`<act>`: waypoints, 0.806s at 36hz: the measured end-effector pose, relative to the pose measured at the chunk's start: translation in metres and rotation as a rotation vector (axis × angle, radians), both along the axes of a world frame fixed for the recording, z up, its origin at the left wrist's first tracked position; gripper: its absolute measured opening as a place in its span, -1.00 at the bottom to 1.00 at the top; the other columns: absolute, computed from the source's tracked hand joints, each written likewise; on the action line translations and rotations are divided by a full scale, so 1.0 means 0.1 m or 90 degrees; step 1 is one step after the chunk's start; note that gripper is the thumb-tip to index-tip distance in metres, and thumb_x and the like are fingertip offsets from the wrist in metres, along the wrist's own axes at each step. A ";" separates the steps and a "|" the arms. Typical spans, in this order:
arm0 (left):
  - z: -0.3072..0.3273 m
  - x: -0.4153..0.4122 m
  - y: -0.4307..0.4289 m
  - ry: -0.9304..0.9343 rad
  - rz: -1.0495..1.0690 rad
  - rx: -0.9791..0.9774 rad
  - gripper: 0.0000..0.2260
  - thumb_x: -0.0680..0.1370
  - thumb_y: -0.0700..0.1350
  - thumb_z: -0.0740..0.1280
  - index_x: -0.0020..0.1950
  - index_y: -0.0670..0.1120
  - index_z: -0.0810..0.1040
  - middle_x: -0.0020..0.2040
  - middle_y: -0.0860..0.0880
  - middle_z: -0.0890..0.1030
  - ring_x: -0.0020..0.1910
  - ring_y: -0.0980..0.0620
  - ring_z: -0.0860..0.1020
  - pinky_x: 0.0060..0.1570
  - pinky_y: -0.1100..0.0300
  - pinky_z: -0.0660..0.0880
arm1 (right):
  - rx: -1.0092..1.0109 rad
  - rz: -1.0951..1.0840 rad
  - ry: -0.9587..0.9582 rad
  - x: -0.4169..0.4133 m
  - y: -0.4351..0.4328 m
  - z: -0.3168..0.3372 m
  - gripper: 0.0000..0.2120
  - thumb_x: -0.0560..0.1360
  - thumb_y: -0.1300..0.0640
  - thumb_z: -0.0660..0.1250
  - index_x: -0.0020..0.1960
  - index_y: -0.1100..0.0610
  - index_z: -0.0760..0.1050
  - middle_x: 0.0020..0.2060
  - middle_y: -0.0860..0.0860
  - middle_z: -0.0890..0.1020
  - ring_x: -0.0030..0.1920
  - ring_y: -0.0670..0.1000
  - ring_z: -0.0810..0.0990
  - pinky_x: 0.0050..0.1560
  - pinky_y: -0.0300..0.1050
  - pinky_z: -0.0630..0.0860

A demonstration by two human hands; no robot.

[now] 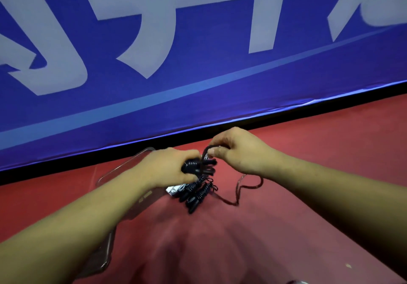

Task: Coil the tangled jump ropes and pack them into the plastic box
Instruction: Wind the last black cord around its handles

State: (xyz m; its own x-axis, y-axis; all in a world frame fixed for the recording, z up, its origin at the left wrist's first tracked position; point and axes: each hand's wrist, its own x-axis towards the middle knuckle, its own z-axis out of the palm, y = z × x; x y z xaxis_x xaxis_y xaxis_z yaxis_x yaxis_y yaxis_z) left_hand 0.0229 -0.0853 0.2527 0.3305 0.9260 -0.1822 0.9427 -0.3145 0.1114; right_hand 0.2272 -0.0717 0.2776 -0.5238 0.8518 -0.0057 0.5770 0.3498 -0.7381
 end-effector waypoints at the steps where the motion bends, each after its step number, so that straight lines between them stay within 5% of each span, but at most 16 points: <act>1: 0.00 0.07 -0.04 0.003 -0.020 0.006 -0.58 0.43 0.30 0.37 0.23 0.25 0.43 -0.27 0.20 0.48 -0.03 0.05 0.60 -0.09 0.14 0.51 | 0.010 -0.010 -0.002 0.02 0.02 -0.01 -0.85 0.58 0.14 0.31 -0.07 0.11 0.65 -0.28 -0.03 0.65 -0.26 -0.11 0.58 -0.27 -0.29 0.45; 6: 0.00 0.33 -0.14 -0.048 -0.015 0.016 -0.48 0.31 0.51 0.31 0.13 0.25 0.56 -0.44 0.15 0.45 -0.33 0.17 0.44 -0.29 0.18 0.34 | 0.027 -0.031 -0.017 0.12 0.12 -0.08 -0.86 0.57 0.13 0.33 -0.14 0.05 0.61 -0.20 -0.01 0.67 -0.12 -0.02 0.61 -0.07 -0.15 0.50; 9: 0.04 0.35 -0.16 -0.188 -0.013 -0.025 -0.61 0.36 0.38 0.37 0.01 0.15 0.60 -0.40 0.11 0.52 -0.38 0.16 0.48 -0.32 0.12 0.42 | -0.003 -0.056 -0.002 0.23 0.18 -0.11 -0.84 0.58 0.14 0.33 -0.17 0.02 0.59 -0.26 -0.10 0.64 -0.19 -0.14 0.57 -0.17 -0.27 0.44; 12: 0.11 0.33 -0.17 -0.373 -0.012 -0.061 -0.75 0.39 0.21 0.47 -0.13 0.09 0.55 -0.36 0.10 0.52 -0.39 0.17 0.45 -0.31 0.13 0.40 | -0.113 -0.063 0.051 0.33 0.18 -0.16 -0.82 0.59 0.16 0.30 -0.17 0.11 0.59 -0.48 -0.11 0.46 -0.50 -0.15 0.36 -0.44 -0.26 0.28; 14: 0.18 0.35 -0.17 -0.486 0.014 -0.067 -0.78 0.43 0.05 0.53 -0.03 0.10 0.54 -0.33 0.07 0.55 -0.40 0.15 0.44 -0.34 0.23 0.38 | -0.189 -0.062 0.105 0.36 0.17 -0.20 -0.83 0.56 0.16 0.28 -0.19 0.13 0.54 -0.46 0.01 0.35 -0.51 -0.06 0.22 -0.49 -0.22 0.14; 17: 0.25 0.35 -0.15 -0.618 0.067 -0.092 -0.47 0.48 -0.13 0.50 0.37 0.22 0.43 -0.34 0.10 0.60 -0.44 0.15 0.43 -0.36 0.35 0.40 | -0.267 -0.047 0.126 0.31 0.12 -0.24 -0.71 0.63 0.05 0.22 -0.24 0.09 0.46 -0.49 0.00 0.35 -0.50 -0.02 0.24 -0.48 -0.20 0.17; 19: 0.29 0.34 -0.13 -0.629 0.090 -0.066 -0.48 0.51 -0.13 0.47 0.40 0.22 0.44 -0.42 0.14 0.54 -0.49 0.20 0.39 -0.41 0.39 0.35 | -0.326 -0.019 0.135 0.25 0.08 -0.24 -0.67 0.66 -0.05 0.13 -0.16 0.11 0.46 -0.53 -0.03 0.32 -0.51 -0.02 0.22 -0.46 -0.18 0.15; 23: 0.29 0.24 0.02 -0.670 0.228 0.035 -0.79 0.49 -0.02 0.49 0.10 0.09 0.62 -0.39 0.05 0.55 -0.52 0.11 0.42 -0.51 0.28 0.36 | -0.360 -0.010 0.136 0.16 0.06 -0.20 -0.68 0.68 -0.02 0.12 -0.14 0.14 0.42 -0.53 -0.03 0.28 -0.54 -0.05 0.20 -0.53 -0.23 0.17; 26: 0.33 0.03 0.16 -0.751 0.363 0.050 -0.76 0.49 0.00 0.48 0.11 -0.02 0.61 -0.39 -0.02 0.54 -0.58 0.06 0.34 -0.56 0.31 0.25 | -0.414 -0.002 0.123 0.15 0.02 -0.21 -0.68 0.67 -0.03 0.14 -0.19 0.11 0.41 -0.48 -0.04 0.31 -0.57 -0.08 0.21 -0.52 -0.25 0.20; 29: 0.29 -0.14 0.21 -0.681 0.387 0.078 -0.78 0.49 0.00 0.49 0.07 -0.04 0.59 -0.40 -0.02 0.55 -0.58 0.03 0.37 -0.57 0.33 0.31 | -0.479 0.002 0.180 0.11 0.01 -0.19 -0.74 0.64 0.04 0.23 -0.20 0.10 0.40 -0.43 0.00 0.25 -0.56 -0.10 0.17 -0.56 -0.28 0.18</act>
State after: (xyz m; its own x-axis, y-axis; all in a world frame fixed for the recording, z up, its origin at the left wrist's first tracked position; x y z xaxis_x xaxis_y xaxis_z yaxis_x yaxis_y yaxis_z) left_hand 0.0088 -0.0644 0.2821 -0.2304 0.9730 0.0134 0.3925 0.0803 0.9162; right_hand 0.2383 -0.0709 0.2584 -0.5934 0.6713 -0.4442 0.3324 -0.2983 -0.8947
